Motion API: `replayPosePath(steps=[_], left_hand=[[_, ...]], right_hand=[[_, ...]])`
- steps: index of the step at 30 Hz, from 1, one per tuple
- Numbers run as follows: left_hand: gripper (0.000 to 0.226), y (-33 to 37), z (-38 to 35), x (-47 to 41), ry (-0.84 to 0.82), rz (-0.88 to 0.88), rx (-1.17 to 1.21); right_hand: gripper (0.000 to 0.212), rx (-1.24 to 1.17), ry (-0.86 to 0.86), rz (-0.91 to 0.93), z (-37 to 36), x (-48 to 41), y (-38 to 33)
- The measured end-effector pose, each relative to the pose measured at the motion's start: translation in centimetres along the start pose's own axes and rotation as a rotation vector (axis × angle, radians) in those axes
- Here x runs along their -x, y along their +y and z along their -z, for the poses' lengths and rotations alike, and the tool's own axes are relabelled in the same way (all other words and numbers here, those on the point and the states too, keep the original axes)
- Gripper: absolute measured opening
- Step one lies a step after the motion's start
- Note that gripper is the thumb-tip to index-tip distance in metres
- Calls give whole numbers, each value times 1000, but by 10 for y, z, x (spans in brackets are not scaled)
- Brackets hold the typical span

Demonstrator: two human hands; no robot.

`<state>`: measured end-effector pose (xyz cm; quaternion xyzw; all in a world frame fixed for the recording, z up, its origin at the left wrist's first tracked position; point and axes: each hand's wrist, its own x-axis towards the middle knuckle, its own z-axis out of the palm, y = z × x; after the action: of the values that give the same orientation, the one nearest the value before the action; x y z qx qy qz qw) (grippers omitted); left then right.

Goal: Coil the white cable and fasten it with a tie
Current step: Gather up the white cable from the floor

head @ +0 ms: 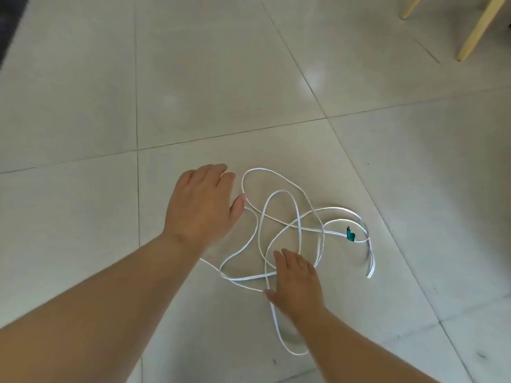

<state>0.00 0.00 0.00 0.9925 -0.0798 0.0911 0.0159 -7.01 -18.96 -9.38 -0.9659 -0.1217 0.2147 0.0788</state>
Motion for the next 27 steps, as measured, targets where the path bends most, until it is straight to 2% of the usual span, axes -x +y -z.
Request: replayPosePath(steps=[5,12,22,27], left_hand=[[51,1,-20,3,-28,26,-31],[53,-2,-29,2,-44,56,-31],[56,0,-37,-3,-107,101,-29],[52,1,-42,-6,-110,100,-39]], right_hand=[[103,42,-107,-23,-28,-16,7],[126,135,-178,-10,-24,-43,29],[143,100,-213,-163,-2,-88,63],[138,106,-222,-169,3,-102,71]])
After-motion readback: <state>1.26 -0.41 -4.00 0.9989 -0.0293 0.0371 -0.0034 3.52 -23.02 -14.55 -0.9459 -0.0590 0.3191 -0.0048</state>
